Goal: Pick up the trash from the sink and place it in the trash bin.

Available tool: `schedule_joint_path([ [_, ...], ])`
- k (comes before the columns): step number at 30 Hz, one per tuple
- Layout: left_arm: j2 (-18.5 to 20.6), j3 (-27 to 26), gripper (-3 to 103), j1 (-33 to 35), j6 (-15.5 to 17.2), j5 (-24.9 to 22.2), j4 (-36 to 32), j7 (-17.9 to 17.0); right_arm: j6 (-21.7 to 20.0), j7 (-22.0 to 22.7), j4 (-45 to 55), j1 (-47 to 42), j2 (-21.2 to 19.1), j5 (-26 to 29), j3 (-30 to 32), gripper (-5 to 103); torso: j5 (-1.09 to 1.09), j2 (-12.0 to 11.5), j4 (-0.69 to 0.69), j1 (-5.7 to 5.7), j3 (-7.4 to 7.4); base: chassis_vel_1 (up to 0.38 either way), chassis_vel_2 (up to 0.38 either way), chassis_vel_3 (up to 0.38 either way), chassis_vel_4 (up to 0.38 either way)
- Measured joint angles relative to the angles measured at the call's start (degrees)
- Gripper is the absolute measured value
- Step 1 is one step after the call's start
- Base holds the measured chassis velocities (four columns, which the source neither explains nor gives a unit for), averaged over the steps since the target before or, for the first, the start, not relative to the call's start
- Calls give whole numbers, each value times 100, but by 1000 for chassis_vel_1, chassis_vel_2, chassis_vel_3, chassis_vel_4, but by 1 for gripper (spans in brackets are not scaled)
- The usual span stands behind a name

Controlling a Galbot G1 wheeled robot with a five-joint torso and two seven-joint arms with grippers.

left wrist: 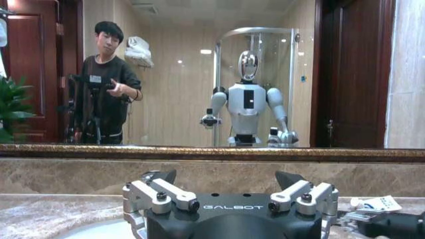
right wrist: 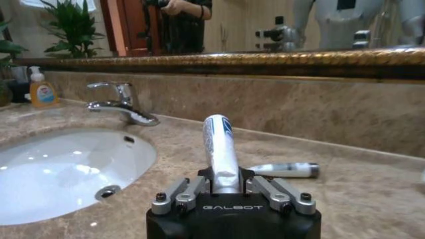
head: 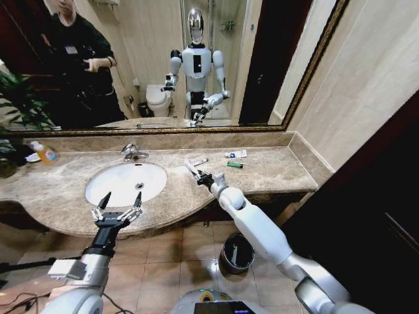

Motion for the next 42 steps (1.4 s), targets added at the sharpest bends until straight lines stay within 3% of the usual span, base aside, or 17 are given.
schedule_joint_path([
  [13, 0, 0, 100, 0, 0, 0, 0, 0, 40, -89, 946, -895, -820, 81, 794, 23, 0, 0, 0, 0, 0, 0, 0, 0, 0],
  [24, 0, 0, 100, 0, 0, 0, 0, 0, 199, -285, 2149, -2626, -1615, 368, 2162, 23, 0, 1, -1, 0, -1, 0, 0, 0, 0],
  [31, 0, 0, 100, 0, 0, 0, 0, -1, 411, -197, 2334, -3268, -1641, 319, 2468, 23, 1, 1, 0, 0, 0, 0, 0, 0, 0],
  [42, 0, 0, 100, 0, 0, 0, 0, 0, 687, -268, 2293, -4242, -1356, -8, 3060, 23, 0, 1, 0, 0, 0, 0, 0, 0, 0],
])
